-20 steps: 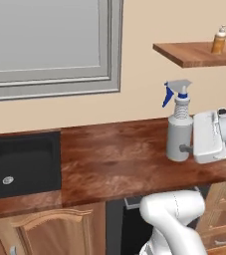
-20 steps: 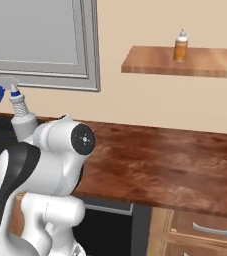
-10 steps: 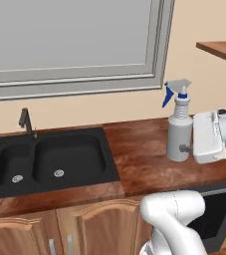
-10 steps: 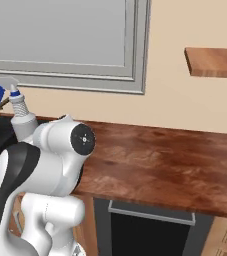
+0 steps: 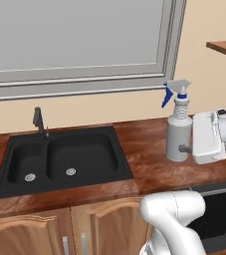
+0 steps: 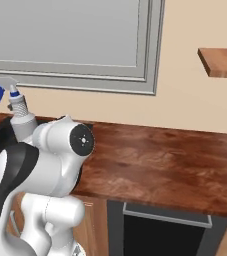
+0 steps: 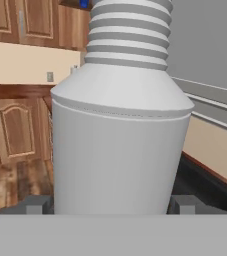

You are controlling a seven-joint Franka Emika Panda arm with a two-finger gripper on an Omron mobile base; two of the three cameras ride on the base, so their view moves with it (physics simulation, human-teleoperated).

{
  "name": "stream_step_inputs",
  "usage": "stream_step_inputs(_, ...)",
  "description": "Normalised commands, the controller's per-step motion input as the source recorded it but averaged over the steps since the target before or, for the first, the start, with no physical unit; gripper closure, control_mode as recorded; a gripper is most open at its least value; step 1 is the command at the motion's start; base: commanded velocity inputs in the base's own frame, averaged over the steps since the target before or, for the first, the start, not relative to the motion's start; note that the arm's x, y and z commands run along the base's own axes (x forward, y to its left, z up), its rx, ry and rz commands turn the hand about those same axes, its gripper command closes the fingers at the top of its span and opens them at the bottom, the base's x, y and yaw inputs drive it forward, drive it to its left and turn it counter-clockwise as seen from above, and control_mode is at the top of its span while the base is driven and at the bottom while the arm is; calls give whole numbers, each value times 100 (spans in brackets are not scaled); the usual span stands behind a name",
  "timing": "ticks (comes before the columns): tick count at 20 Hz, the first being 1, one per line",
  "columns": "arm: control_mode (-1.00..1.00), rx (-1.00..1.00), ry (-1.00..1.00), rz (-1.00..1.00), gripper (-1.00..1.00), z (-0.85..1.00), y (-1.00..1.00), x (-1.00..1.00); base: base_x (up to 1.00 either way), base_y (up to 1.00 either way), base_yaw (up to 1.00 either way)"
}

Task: Locate and retrieve the soap dispenser and spray from the cabinet. Place them next to the sink.

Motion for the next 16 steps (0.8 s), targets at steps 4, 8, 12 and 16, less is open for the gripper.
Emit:
stream_step_inputs(4, 100, 0, 0, 0, 100, 0, 0, 0, 38, 6, 0)
stream_step_inputs(8, 100, 0, 0, 0, 100, 0, 0, 0, 52, 15, 0)
stream_step_inputs(12, 100, 0, 0, 0, 100, 0, 0, 0, 42, 13, 0)
stream_step_inputs(16, 100, 0, 0, 0, 100, 0, 0, 0, 40, 13, 0)
